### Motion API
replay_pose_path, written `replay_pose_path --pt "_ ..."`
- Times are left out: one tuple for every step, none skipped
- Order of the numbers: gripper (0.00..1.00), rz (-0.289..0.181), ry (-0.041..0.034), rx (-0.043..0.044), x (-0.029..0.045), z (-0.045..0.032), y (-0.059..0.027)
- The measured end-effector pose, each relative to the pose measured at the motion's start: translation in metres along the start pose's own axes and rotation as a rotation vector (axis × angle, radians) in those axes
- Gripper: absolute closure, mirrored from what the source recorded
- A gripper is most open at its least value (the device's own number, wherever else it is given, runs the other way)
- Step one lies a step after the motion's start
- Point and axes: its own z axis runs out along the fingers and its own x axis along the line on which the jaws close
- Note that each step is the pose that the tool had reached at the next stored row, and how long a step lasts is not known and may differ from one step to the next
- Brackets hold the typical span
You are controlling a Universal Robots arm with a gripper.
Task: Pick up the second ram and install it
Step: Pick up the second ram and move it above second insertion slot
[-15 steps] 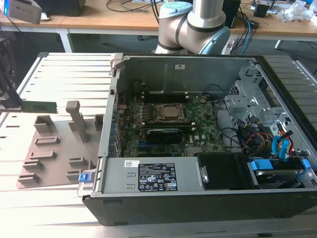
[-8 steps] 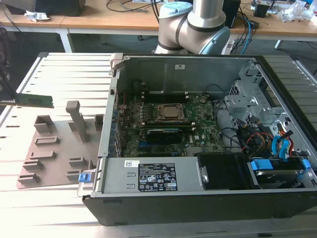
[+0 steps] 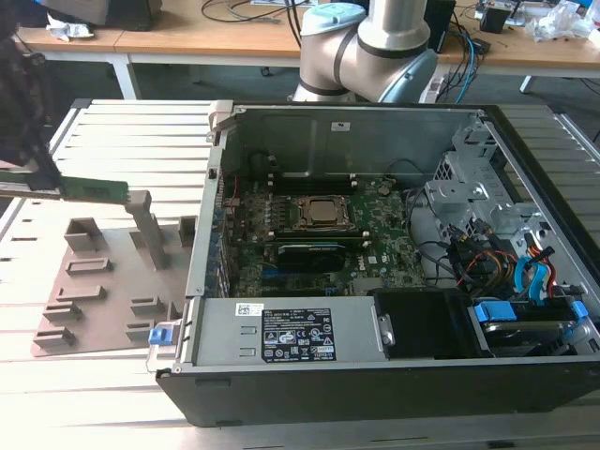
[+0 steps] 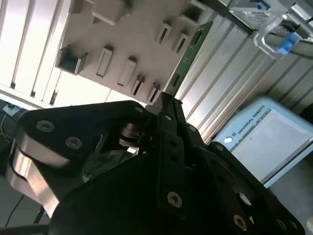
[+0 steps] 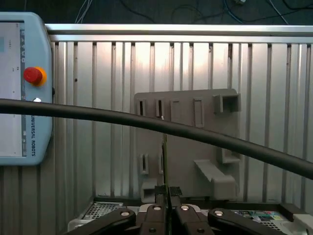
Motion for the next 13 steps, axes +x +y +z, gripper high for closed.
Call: replay_pose_path --pt "0.87 0.000 0.0000 -0.0002 0.0000 0.0003 -0.0068" --pt "0.87 0.000 -0.0001 -0.0001 0.0000 0.0008 -0.0146" --pt "0.87 0.000 0.0000 -0.0003 0.0000 0.0012 -0.0211" --pt "0.87 0.000 0.0000 -0.0005 0.0001 0.0014 -0.0258" --pt "0.87 0.000 -0.0001 -0.0006 0.0000 0.0024 -0.0394" --pt "0.87 0.000 0.0000 -0.0010 0.0001 0.0029 -0.0490" --pt "0.87 0.000 0.0000 -0.0011 0.0000 0.0038 -0.0654" --pt "0.87 0.000 0.0000 -0.0013 -0.0001 0.0042 -0.0736" --pt "0.87 0.000 -0.0002 -0.0015 -0.0003 0.0049 -0.0830" --pt "0.87 0.000 0.0000 -0.0024 -0.0007 0.0061 -0.0927" --pt "0.87 0.000 -0.0001 -0.0042 -0.0015 0.0084 -0.1026" --pt "0.87 0.000 -0.0001 -0.0062 -0.0022 0.0113 -0.1106" --pt "0.87 0.000 -0.0002 -0.0073 -0.0028 0.0140 -0.1172"
